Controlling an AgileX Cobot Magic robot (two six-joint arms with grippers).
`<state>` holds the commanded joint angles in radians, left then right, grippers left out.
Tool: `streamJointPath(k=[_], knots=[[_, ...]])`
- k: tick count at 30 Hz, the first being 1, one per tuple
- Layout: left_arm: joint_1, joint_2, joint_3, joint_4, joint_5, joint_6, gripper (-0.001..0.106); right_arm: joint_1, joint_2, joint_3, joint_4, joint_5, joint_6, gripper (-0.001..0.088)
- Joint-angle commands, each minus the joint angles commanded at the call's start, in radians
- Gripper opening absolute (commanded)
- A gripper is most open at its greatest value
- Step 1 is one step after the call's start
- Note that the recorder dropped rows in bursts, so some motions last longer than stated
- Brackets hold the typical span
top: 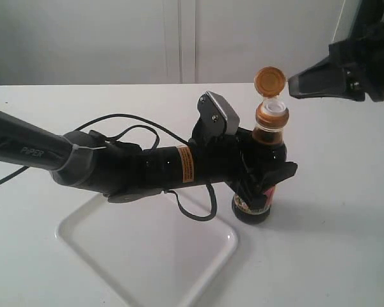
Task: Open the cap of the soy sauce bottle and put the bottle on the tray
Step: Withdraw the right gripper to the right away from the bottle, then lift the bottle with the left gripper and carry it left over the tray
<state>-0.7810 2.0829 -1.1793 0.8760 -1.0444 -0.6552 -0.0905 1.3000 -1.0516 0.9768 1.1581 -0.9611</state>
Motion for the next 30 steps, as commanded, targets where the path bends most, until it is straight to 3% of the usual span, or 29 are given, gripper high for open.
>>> streamJointPath(k=[8,12,18,23,30], knots=[[0.000,-0.001,0.000,0.000,0.000,-0.015,0.000,0.000,-0.046,0.002,-0.281,0.005,0.168,0.0000],[0.000,-0.023,0.000,0.000,0.008,-0.026,0.000,0.000,-0.046,0.019,-0.509,-0.096,0.390,0.0000],[0.000,-0.087,0.000,0.008,0.022,-0.022,0.000,0.000,-0.066,0.081,-0.692,-0.237,0.556,0.0000],[0.000,-0.147,0.000,0.052,0.102,-0.022,0.000,0.000,-0.103,0.166,-0.726,-0.370,0.592,0.0000],[0.000,-0.234,0.000,0.045,0.111,-0.035,0.000,0.000,-0.112,0.279,-0.712,-0.507,0.600,0.0000]])
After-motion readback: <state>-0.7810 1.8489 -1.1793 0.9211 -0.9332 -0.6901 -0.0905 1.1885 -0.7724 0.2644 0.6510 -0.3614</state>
